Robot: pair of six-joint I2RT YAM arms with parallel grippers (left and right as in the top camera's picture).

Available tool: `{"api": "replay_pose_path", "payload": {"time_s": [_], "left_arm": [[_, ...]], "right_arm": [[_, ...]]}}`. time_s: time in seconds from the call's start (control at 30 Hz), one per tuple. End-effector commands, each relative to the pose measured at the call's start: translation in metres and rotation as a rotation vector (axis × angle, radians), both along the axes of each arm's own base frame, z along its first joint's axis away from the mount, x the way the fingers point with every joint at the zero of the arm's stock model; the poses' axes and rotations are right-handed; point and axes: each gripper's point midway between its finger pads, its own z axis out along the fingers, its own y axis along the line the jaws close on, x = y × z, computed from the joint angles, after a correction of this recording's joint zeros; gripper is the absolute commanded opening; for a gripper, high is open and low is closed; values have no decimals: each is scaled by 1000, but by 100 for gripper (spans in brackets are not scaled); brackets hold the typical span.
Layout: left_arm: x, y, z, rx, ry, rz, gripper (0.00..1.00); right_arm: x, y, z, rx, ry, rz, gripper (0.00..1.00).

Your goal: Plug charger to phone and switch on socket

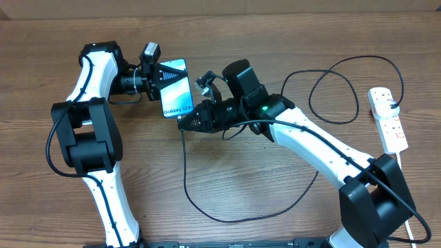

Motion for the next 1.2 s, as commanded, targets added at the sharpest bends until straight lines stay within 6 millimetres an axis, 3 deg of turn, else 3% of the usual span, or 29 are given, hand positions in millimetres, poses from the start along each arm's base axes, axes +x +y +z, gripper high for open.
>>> {"api": "replay_pose_path", "payload": {"time_s": [0.0,0.87,1.17], "left_arm": [[4,0,17,-33,-26,22,4],[4,0,17,-31,-48,22,4],[4,0,17,-31,-49,22,4]], "right_arm": [[9,-6,-3,-7,28,-41,4],[15,-4,3,9,124,-104,4],[26,-17,-1,-8,178,-154,4]]}}
